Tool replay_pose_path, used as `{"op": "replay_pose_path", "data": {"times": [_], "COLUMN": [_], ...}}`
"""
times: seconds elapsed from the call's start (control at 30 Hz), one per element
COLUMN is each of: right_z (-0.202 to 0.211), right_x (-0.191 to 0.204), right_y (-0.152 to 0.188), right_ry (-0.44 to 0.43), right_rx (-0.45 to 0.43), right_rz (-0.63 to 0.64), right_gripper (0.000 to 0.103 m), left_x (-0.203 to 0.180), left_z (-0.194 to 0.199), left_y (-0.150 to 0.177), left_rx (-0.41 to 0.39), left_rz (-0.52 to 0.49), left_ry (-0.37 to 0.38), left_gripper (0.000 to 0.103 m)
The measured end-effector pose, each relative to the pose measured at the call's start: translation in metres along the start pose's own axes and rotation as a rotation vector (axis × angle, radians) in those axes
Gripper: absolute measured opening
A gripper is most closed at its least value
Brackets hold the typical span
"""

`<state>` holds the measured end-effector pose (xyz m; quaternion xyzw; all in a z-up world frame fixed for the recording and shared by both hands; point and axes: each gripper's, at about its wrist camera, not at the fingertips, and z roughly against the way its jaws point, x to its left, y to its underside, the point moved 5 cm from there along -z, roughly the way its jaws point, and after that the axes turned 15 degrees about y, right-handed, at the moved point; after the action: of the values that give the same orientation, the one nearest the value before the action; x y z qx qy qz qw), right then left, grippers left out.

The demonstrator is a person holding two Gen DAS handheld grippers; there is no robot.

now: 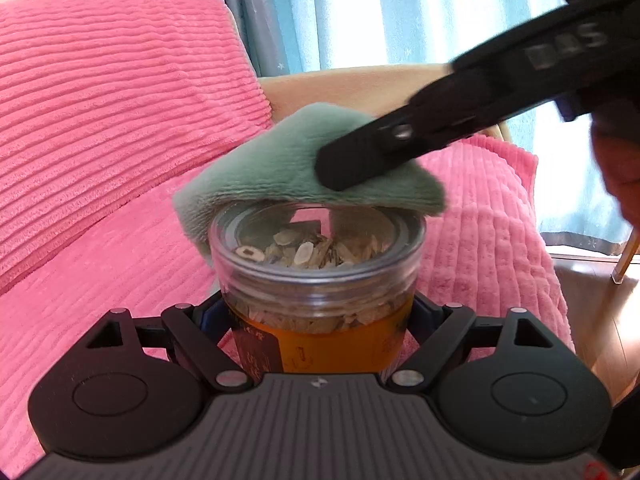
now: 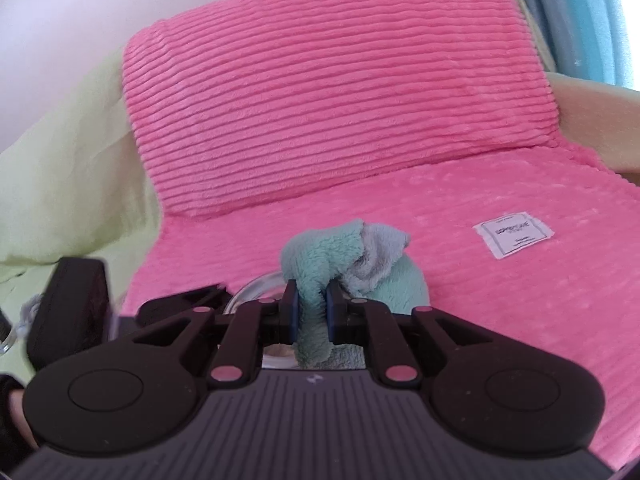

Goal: Clean container
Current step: 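Press the cloth onto the jar lid with the right tool while the left tool holds the jar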

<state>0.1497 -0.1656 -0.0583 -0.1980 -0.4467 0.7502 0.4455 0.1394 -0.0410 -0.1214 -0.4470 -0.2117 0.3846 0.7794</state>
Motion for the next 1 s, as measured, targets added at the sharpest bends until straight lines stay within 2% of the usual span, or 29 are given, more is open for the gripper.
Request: {"op": "replay_pose_path", "data": {"times": [0.2, 0.4, 0.7, 0.83, 1.0], "right_z": [0.006, -0.006, -0.023, -0.018, -0.003], "right_x": [0.022, 0.034, 0.014, 0.001, -0.007], "right_y": [0.007, 0.005, -0.007, -0.008, -0.003], "right_ry": [-0.119, -0.156, 0.025, 0.046, 0.028], "right_rx": [0.020, -0.002, -0.081, -0.058, -0.026], "right_rz": [0.039, 0.009, -0.005, -0.009, 0.017], "right_gripper": [0.011, 0.010, 0.010, 0.010, 0.010], "left_x": [0.000, 0.000, -0.001, -0.001, -0.003], "left_z": [-0.001, -0.003, -0.005, -0.006, -0.006], "left_y": [0.000, 0.000, 0.000, -0.001, 0.000], "left_rx": [-0.002, -0.001, -0.005, -0.006, -0.007], "left_rz": [0.005, 0.010, 0.012, 0.012, 0.010], "left_ry": [0.000, -0.001, 0.000, 0.001, 0.001], "left_gripper": [0.085, 0.085, 0.085, 0.085, 0.085]}}
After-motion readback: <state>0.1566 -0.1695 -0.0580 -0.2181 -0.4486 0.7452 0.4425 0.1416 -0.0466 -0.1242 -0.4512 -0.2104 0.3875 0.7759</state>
